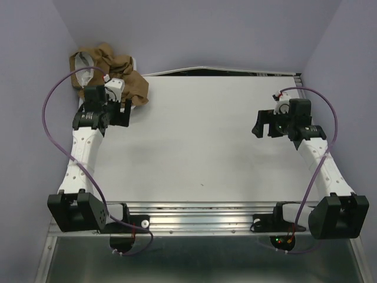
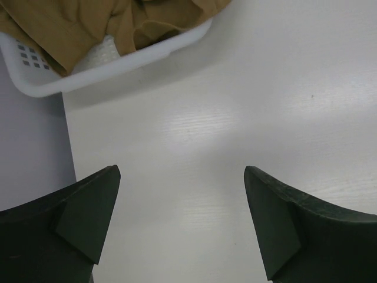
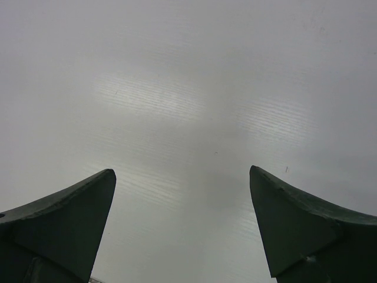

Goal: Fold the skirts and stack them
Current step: Grab the skirt from the pile, then move the skirt to the center of the board, then flatten the skirt out

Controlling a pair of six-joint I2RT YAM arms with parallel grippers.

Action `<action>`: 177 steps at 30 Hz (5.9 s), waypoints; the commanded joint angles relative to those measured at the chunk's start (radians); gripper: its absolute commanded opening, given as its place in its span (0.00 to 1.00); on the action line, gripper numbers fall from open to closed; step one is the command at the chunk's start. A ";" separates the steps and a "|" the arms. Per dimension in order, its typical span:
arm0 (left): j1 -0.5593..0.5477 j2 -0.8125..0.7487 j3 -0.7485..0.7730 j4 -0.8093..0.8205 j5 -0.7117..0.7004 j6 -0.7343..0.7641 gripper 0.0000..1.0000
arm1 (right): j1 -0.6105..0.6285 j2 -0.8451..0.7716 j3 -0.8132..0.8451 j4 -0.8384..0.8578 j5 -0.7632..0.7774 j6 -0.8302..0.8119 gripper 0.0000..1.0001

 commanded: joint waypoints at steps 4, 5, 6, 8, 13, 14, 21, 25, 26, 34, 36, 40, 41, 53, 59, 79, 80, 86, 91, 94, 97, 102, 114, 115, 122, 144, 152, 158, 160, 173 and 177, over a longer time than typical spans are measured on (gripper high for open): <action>0.030 0.315 0.431 -0.020 -0.151 0.040 0.83 | -0.001 0.038 0.036 0.018 0.008 -0.014 1.00; 0.050 0.356 0.491 -0.025 -0.149 0.031 0.83 | -0.001 0.041 0.036 0.016 0.008 -0.016 1.00; 0.070 0.445 0.616 -0.031 -0.120 0.017 0.83 | -0.001 0.047 0.037 0.013 0.007 -0.017 1.00; 0.111 0.539 0.758 -0.058 -0.065 0.008 0.83 | -0.001 0.052 0.037 0.008 0.003 -0.022 1.00; 0.220 0.879 1.284 -0.129 0.081 -0.005 0.83 | -0.001 0.058 0.019 0.008 -0.006 -0.026 1.00; 0.223 0.904 1.309 -0.105 0.067 -0.002 0.83 | -0.001 0.060 0.021 0.007 -0.009 -0.028 1.00; 0.234 0.939 1.076 0.305 -0.080 0.047 0.84 | -0.001 0.077 0.016 -0.001 -0.013 -0.033 1.00; 0.271 1.052 1.171 0.301 0.004 0.000 0.81 | -0.001 0.084 0.001 0.001 -0.012 -0.039 1.00; 0.283 1.062 1.173 0.322 0.021 -0.011 0.81 | -0.001 0.086 -0.002 0.001 -0.010 -0.039 1.00; 0.289 1.144 1.145 0.391 0.102 -0.031 0.80 | -0.001 0.095 -0.018 0.002 0.023 -0.049 1.00; 0.289 1.168 1.145 0.403 0.093 -0.031 0.79 | -0.001 0.098 -0.019 0.002 0.033 -0.048 1.00; 0.289 1.207 1.162 0.440 0.056 -0.038 0.69 | -0.001 0.112 -0.015 -0.001 0.042 -0.049 1.00; 0.289 1.211 1.167 0.458 0.056 -0.048 0.59 | -0.001 0.115 -0.015 0.001 0.043 -0.051 1.00; 0.289 1.113 1.210 0.518 0.196 -0.190 0.00 | -0.001 0.077 -0.019 -0.010 0.060 -0.051 1.00; 0.288 0.857 1.202 0.736 0.341 -0.371 0.00 | -0.001 0.035 -0.021 -0.010 0.043 -0.046 1.00; -0.188 0.464 1.201 0.925 0.480 -0.505 0.00 | -0.019 -0.077 0.013 -0.015 0.002 -0.011 1.00; -0.202 0.455 1.175 0.890 0.484 -0.505 0.00 | -0.028 -0.080 0.017 -0.018 0.002 -0.013 1.00; -0.298 0.345 0.750 0.812 0.549 -0.509 0.00 | -0.028 -0.069 0.079 -0.039 0.031 -0.034 1.00; -0.428 0.320 0.460 0.716 0.586 -0.443 0.00 | -0.028 -0.032 0.114 -0.067 0.007 -0.049 1.00; -0.473 0.346 0.317 0.716 0.598 -0.444 0.00 | -0.028 -0.025 0.123 -0.084 -0.041 -0.065 1.00; -0.531 0.449 0.394 0.481 0.615 -0.233 0.00 | -0.028 -0.019 0.123 -0.084 -0.075 -0.086 1.00; -0.584 0.605 0.577 0.215 0.636 -0.076 0.00 | -0.028 0.041 0.137 -0.076 -0.111 -0.157 1.00; -0.794 0.610 0.659 -0.221 0.633 0.298 0.79 | -0.028 0.139 0.186 -0.105 -0.159 -0.433 1.00; -0.770 0.563 0.650 -0.213 0.633 0.290 0.81 | -0.028 0.143 0.189 -0.113 -0.165 -0.447 1.00; -0.489 0.228 0.279 -0.051 0.671 0.259 0.93 | -0.011 0.202 0.260 -0.177 -0.293 -0.589 1.00; -0.134 0.291 -0.203 0.077 0.756 0.304 0.86 | 0.323 -0.042 -0.508 0.536 -0.204 -1.485 0.81; -0.128 0.311 -0.206 0.106 0.731 0.270 0.86 | 0.352 0.006 -0.548 0.702 -0.247 -1.487 0.80; -0.105 0.332 -0.202 0.124 0.727 0.218 0.87 | 0.380 0.035 -0.547 0.679 -0.283 -1.557 0.80; -0.096 0.344 -0.202 0.126 0.734 0.199 0.87 | 0.392 0.054 -0.524 0.627 -0.285 -1.602 0.79; -0.093 0.481 -0.142 0.035 0.818 0.221 0.90 | 0.375 0.041 -0.481 0.460 -0.199 -1.654 0.75; -0.093 0.521 -0.130 0.020 0.865 0.273 0.91 | 0.365 0.031 -0.463 0.400 -0.201 -1.666 0.76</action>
